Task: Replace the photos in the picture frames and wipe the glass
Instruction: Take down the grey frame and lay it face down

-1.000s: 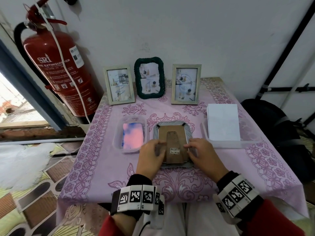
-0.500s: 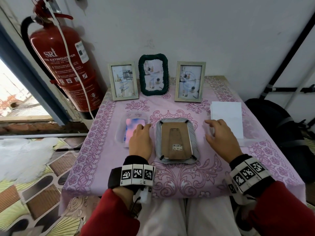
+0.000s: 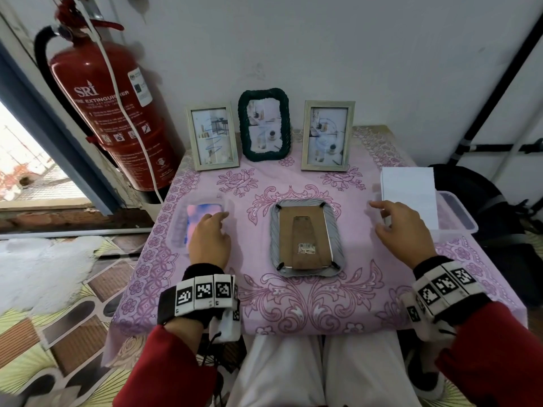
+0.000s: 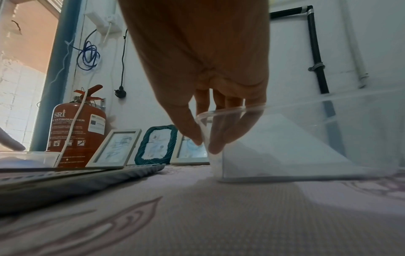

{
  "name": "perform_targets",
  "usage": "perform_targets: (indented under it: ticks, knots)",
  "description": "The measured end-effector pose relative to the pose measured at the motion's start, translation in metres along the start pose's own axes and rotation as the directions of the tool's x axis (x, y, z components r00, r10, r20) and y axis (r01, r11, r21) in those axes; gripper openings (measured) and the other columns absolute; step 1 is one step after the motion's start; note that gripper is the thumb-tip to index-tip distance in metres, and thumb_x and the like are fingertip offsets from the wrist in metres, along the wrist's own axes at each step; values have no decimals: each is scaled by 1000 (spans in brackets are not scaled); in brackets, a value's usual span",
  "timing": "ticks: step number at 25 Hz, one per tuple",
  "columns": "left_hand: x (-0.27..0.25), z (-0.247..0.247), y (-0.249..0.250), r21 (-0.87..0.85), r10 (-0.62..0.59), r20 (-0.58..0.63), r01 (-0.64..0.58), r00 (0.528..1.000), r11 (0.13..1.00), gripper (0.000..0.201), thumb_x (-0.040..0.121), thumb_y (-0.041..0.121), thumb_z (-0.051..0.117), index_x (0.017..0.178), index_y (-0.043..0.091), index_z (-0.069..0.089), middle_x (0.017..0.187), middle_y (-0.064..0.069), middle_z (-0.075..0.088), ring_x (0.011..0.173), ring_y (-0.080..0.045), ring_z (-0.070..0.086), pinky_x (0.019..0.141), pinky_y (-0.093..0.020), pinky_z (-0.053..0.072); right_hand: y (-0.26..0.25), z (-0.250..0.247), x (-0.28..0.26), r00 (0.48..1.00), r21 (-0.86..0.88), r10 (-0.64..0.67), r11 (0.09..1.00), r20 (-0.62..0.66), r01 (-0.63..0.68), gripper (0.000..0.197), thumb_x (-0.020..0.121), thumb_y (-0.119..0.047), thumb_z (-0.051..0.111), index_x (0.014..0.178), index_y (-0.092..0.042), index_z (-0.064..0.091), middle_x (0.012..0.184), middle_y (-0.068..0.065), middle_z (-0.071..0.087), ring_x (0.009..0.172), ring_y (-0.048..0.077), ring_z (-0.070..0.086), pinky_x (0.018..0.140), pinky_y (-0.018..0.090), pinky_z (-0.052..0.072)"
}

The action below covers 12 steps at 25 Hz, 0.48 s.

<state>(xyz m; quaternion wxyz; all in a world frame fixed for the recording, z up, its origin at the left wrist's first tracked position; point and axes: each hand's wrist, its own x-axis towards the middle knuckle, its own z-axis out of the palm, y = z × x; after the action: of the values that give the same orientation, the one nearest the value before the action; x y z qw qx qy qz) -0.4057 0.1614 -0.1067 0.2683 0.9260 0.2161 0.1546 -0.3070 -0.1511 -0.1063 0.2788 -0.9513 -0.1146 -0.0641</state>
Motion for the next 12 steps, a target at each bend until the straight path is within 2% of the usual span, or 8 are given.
perform_targets:
  ticks: [7,9,12]
  knots:
    - [3,-2,-8,-1,-24,15,24,1000,1000,49,83,-4,47,129,12,54,123,-15,59,111,-30,57,94,-40,46,5,1,4,1000,-3,13,1000,6,-13,47,80,-1,55,126,-11,54,111,19,58,100,34,55,83,41,47]
    - [3,-2,-7,45,-8,11,8,1000,999,47,84,1,53,130,10,53,123,-17,56,113,-32,52,98,-40,42,2,2,3,1000,-57,25,998,10,-25,46,81,-5,58,126,-11,53,113,20,55,103,36,52,87,43,43]
    - [3,2,3,25,91,-93,-89,992,996,40,85,10,59,124,4,56,118,-18,52,115,-32,45,98,-36,36,-11,4,0,988,-164,-83,985,-130,61,40,79,-9,63,118,-9,58,111,19,51,104,35,45,87,41,36]
